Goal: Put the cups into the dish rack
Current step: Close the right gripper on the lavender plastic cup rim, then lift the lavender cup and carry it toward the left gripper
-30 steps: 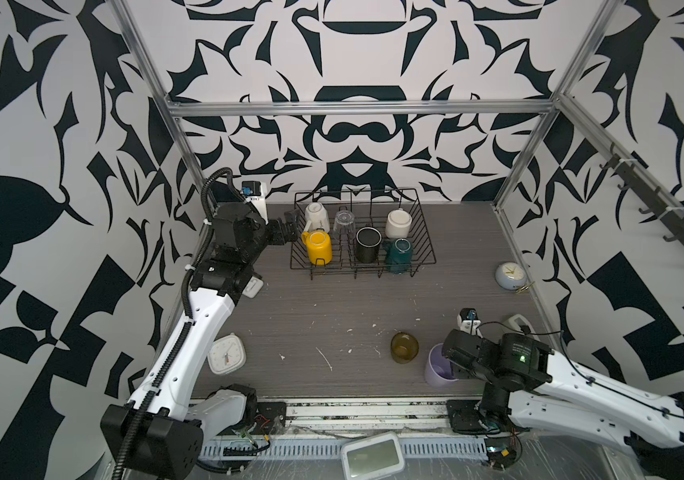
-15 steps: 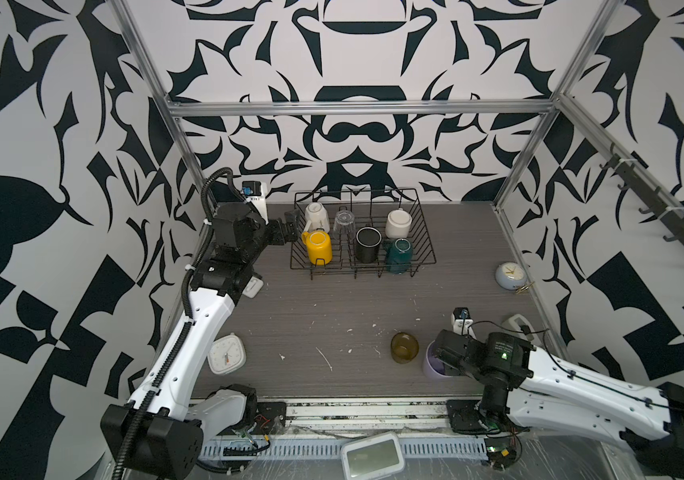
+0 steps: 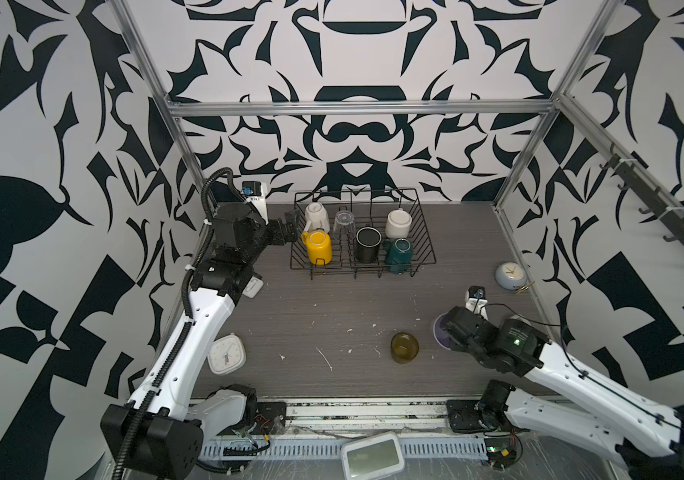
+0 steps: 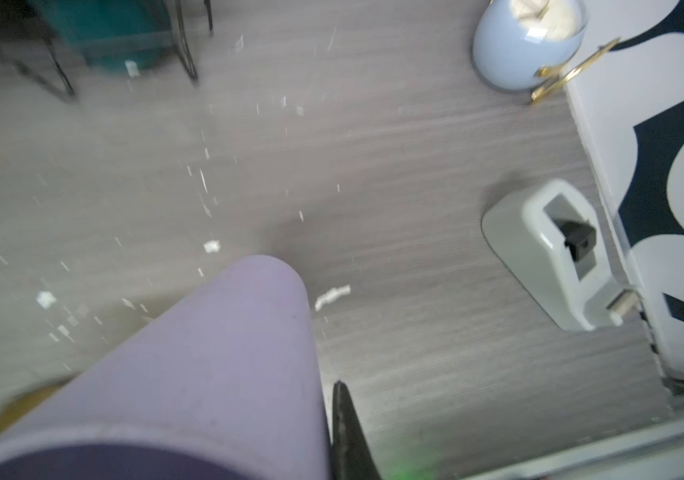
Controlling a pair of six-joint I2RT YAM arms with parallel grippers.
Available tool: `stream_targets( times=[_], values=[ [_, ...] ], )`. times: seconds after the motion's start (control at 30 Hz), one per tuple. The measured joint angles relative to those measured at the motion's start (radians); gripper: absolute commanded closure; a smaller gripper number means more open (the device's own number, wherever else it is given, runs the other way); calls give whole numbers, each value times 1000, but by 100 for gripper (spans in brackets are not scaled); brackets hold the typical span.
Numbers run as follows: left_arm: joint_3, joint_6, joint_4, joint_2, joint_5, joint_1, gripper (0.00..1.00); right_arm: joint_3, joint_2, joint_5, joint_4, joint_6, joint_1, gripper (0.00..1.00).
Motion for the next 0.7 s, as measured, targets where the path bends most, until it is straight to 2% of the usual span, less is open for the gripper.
stream_targets(
  times=[0.13, 0.2, 0.43, 0.6, 0.7],
  values=[
    [2, -19, -6, 3, 51, 4, 1, 51, 18, -108, 104, -131, -153, 100],
    [2, -36, -6, 6, 102, 8, 1, 84, 48, -159, 152, -180, -183, 100],
    [-6, -108, 23, 10, 369, 19, 1, 222, 163, -383, 322, -297, -205, 100],
    [-105, -198, 159, -4, 608, 19, 1, 288, 188, -568, 461, -323, -213, 100],
    [-165, -247, 235, -14, 714, 19, 1, 309, 206, -681, 543, -324, -216, 100]
  ],
)
